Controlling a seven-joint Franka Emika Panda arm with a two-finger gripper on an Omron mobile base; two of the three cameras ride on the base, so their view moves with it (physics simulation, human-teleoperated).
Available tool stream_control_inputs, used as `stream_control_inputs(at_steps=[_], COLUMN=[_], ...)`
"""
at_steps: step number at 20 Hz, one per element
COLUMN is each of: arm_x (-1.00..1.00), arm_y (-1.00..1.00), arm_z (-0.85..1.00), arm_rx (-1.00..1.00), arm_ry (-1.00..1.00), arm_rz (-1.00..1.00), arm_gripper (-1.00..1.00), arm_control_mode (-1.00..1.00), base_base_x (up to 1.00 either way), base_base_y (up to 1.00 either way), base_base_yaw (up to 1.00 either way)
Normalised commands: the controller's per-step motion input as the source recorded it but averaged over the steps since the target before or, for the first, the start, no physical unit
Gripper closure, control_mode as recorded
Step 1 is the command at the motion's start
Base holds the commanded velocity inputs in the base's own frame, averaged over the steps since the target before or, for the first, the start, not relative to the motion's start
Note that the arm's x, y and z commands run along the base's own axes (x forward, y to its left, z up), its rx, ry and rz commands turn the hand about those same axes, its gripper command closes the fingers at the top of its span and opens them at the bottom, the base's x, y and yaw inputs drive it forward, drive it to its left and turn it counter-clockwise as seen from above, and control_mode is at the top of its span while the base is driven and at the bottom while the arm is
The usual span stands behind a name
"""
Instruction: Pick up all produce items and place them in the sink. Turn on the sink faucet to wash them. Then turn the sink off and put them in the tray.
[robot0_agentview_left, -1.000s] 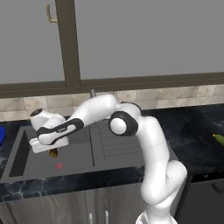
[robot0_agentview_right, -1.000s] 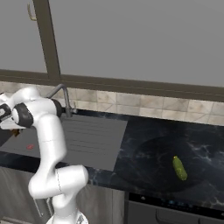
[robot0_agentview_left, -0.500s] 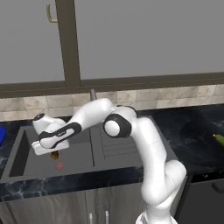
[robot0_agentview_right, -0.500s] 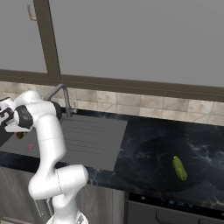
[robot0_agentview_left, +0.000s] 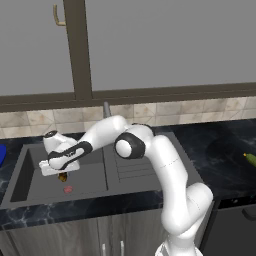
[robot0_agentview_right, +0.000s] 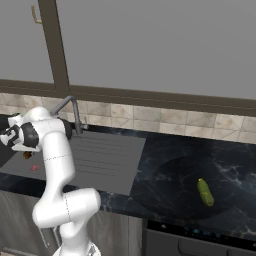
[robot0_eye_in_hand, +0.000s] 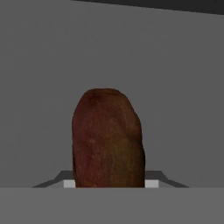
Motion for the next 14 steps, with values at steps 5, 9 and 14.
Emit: stream_control_inputs(at_steps=[5, 9, 14], arm_x=[0.19, 0.13, 0.16], arm_y=[0.0, 0.02, 0.03], arm_z=[-0.34, -0.24, -0.24], arm_rx=[0.04, 0.0, 0.0], arm_ry=[0.0, -0.05, -0.06], arm_rz=[0.0, 0.0, 0.0], arm_gripper=[1.0, 1.0, 1.0], arm_control_mode=[-1.0, -1.0, -1.0], base_base_x=[0.0, 0.0, 0.0], base_base_y=[0.0, 0.0, 0.0], base_base_yaw=[0.0, 0.0, 0.0])
